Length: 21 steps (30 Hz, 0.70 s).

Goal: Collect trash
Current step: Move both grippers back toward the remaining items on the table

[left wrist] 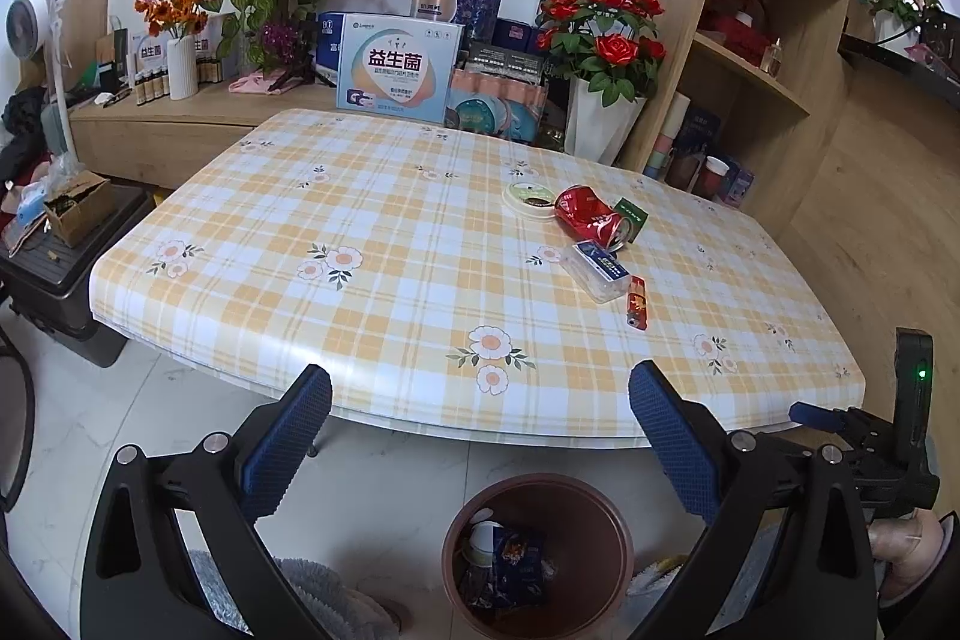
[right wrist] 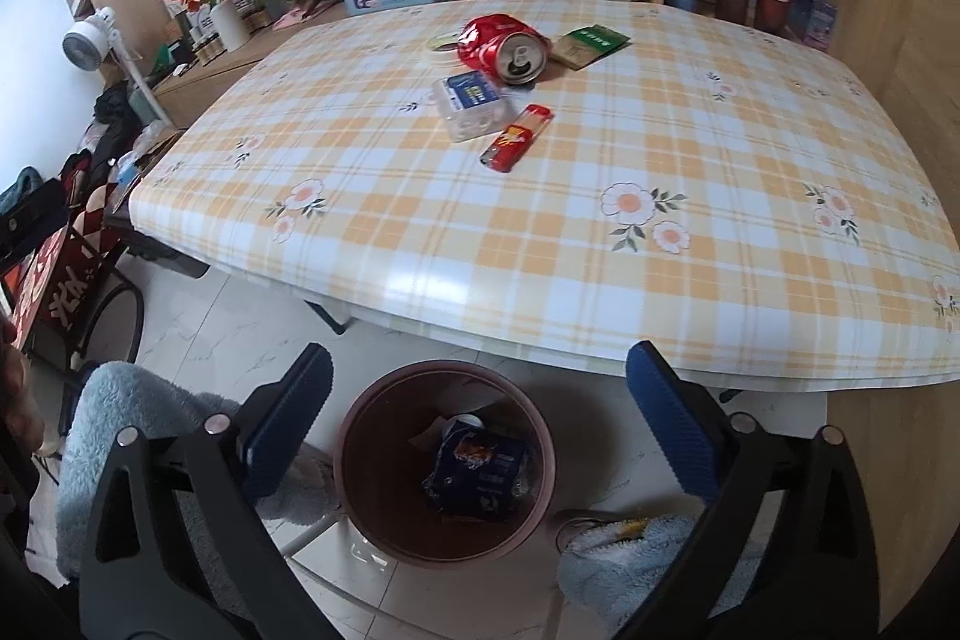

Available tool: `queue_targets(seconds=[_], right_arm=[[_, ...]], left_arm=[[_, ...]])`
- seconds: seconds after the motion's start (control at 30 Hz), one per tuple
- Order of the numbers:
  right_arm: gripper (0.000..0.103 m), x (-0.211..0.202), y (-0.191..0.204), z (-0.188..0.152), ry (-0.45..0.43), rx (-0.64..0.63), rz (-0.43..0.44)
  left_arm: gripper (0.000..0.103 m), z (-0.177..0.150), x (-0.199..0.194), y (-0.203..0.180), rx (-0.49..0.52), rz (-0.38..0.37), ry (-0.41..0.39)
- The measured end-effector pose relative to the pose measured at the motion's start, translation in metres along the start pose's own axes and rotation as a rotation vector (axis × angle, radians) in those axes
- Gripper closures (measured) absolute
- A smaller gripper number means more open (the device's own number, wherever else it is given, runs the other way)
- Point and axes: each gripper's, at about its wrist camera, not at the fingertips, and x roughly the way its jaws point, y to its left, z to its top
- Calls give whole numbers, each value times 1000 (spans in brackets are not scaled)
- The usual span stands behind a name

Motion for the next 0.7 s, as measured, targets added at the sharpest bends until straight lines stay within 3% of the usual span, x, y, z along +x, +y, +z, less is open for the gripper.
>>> queue_targets(seconds=[0.4,0.7], right_arm=[[6,0,-30,12,-35,27,-86],[6,9,-52,41,-69,42,-95]], left_arm=[[6,-1,17,-4,34,6,19],[6,21,55,-19,48,-59,58]])
